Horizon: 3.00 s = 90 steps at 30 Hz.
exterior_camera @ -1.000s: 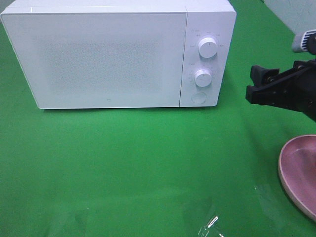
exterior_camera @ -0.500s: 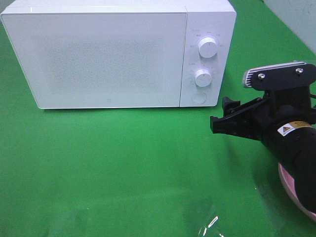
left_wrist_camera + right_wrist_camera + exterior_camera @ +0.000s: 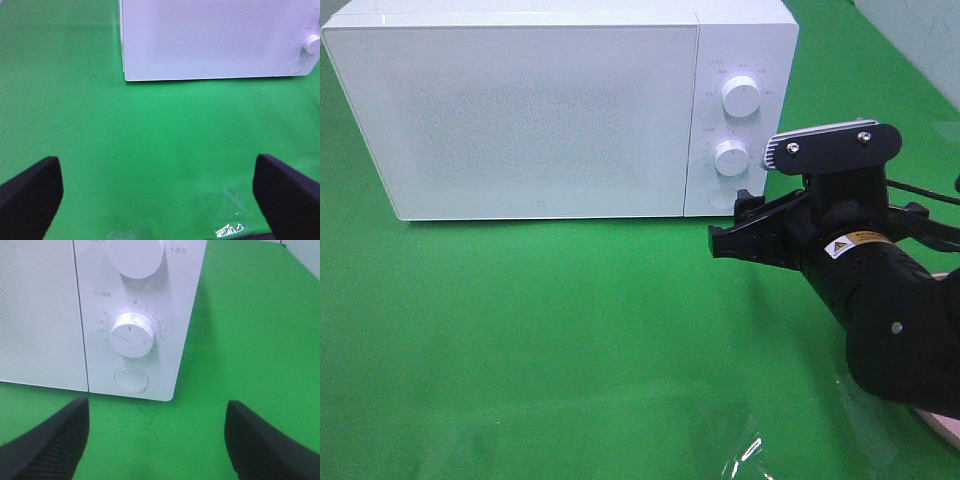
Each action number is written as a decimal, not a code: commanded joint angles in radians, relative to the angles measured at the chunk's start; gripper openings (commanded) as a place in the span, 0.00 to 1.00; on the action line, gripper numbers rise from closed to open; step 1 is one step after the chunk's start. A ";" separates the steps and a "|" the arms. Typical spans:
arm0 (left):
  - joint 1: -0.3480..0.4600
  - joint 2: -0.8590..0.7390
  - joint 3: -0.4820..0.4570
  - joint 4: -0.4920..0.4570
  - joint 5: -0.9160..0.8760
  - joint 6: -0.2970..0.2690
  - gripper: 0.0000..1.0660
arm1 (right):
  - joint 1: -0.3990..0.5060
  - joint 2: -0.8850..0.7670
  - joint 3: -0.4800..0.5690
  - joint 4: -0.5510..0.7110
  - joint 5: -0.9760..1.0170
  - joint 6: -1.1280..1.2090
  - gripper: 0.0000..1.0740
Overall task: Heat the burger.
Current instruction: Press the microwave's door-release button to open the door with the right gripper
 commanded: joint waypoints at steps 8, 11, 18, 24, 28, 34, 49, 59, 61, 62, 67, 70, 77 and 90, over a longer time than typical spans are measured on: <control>0.002 -0.004 0.003 -0.011 -0.003 0.002 0.89 | 0.002 0.052 -0.050 -0.012 -0.028 0.087 0.68; 0.002 -0.004 0.003 -0.011 -0.003 0.002 0.89 | 0.002 0.052 -0.050 -0.012 -0.029 0.230 0.67; 0.002 -0.004 0.003 -0.011 -0.003 0.002 0.89 | 0.002 0.052 -0.050 -0.012 -0.015 0.700 0.56; 0.002 -0.004 0.003 -0.011 -0.003 0.002 0.89 | 0.002 0.052 -0.050 -0.013 0.030 1.103 0.38; 0.002 -0.004 0.003 -0.011 -0.003 0.002 0.89 | 0.002 0.052 -0.047 -0.013 0.064 1.326 0.16; 0.002 -0.004 0.003 -0.011 -0.003 0.002 0.89 | 0.002 0.052 -0.047 -0.024 0.102 1.464 0.00; 0.002 -0.004 0.003 -0.011 -0.003 0.002 0.89 | -0.041 0.052 -0.047 -0.107 0.161 1.595 0.00; 0.002 -0.004 0.003 -0.011 -0.003 0.002 0.89 | -0.107 0.117 -0.106 -0.204 0.188 1.671 0.00; 0.002 -0.004 0.003 -0.011 -0.003 0.002 0.89 | -0.118 0.133 -0.121 -0.223 0.188 1.687 0.00; 0.002 -0.004 0.003 -0.011 -0.003 0.002 0.89 | -0.130 0.153 -0.134 -0.238 0.192 1.704 0.00; 0.002 -0.004 0.003 -0.011 -0.003 0.002 0.89 | -0.165 0.194 -0.175 -0.276 0.213 1.747 0.00; 0.002 -0.004 0.003 -0.011 -0.003 0.002 0.89 | -0.195 0.232 -0.218 -0.302 0.230 1.752 0.00; 0.002 -0.004 0.003 -0.011 -0.003 0.002 0.89 | -0.239 0.296 -0.283 -0.331 0.243 1.783 0.00; 0.002 -0.004 0.003 -0.011 -0.003 0.003 0.89 | -0.285 0.383 -0.390 -0.373 0.266 1.822 0.00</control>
